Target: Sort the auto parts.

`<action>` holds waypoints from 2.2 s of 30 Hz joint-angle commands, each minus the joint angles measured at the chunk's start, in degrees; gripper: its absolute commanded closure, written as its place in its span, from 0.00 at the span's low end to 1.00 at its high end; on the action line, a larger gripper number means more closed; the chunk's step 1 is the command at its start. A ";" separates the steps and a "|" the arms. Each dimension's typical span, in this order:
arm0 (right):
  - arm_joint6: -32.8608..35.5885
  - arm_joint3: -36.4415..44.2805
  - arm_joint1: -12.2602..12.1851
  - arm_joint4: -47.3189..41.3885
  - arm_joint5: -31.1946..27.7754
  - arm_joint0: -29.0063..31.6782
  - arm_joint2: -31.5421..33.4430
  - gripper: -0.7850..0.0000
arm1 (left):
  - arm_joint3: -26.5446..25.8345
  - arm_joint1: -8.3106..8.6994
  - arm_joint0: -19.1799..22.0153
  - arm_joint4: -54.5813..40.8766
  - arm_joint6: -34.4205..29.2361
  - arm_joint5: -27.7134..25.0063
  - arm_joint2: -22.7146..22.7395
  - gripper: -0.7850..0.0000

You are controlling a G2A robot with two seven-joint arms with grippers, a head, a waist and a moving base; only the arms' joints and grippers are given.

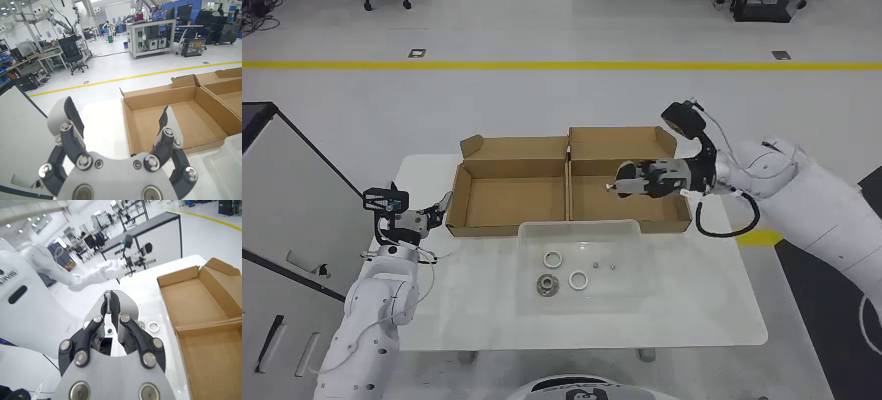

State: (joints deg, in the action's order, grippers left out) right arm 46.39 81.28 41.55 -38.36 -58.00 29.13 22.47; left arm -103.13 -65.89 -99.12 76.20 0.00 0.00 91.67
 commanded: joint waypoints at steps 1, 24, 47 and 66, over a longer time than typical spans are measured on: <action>-0.10 0.57 0.69 -3.39 0.00 0.05 0.21 1.00 | 0.00 0.00 0.00 0.00 0.00 0.00 0.00 0.00; -0.07 10.28 6.13 -20.52 0.00 1.29 5.31 1.00 | 0.00 0.00 0.00 0.00 0.00 0.00 0.00 0.00; -0.10 17.96 7.97 -28.17 0.00 6.22 9.77 1.00 | 0.00 0.00 0.00 0.00 0.00 0.00 0.00 0.00; 7.56 25.01 14.65 -38.24 7.64 11.23 21.29 1.00 | 0.00 0.00 0.00 0.00 0.00 0.00 0.00 0.00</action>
State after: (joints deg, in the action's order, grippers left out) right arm 53.35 106.39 55.84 -76.61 -50.94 39.94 43.02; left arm -103.13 -65.89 -99.12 76.20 0.00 0.00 91.67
